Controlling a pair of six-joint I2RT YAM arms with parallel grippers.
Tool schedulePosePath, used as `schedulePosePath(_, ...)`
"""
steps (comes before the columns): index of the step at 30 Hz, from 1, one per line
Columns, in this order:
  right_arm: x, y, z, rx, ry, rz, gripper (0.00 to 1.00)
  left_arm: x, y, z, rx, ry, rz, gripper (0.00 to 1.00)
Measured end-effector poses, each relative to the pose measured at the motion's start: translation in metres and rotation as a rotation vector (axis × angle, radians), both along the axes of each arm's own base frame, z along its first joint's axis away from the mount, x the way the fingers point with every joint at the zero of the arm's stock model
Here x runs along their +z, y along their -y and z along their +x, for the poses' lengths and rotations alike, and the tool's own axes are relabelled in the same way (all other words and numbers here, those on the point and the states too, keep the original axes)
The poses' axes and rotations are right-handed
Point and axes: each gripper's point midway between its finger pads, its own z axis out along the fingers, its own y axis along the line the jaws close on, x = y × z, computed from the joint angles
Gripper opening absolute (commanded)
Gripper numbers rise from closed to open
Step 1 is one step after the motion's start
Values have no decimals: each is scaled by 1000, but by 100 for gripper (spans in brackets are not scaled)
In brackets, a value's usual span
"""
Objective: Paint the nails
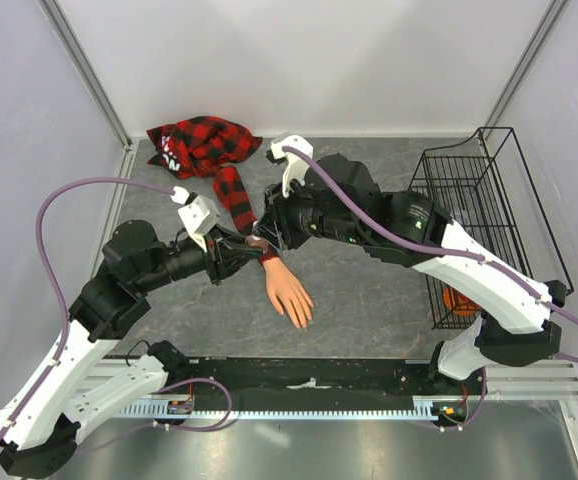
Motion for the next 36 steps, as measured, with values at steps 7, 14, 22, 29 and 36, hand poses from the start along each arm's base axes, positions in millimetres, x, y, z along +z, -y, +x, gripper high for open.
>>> schedulePosePath(7,-10,-4,-5,44,7,-9,0,-6,1,-6,-28,-23,12,2)
schedulePosePath(14,-10,1,-43,355,113,46,0,-3,8,-45,-213,-76,-33,2)
schedulePosePath(22,8,15,-109,779,330,211,0,12,21,-108,-600,-153,-119,2)
schedulePosePath(29,9,17,-110,782,328,213,43,12,22,-108,-606,-154,-112,2)
schedulePosePath(36,-12,21,-73,503,198,102,76,20,21,-60,-344,-44,-101,2)
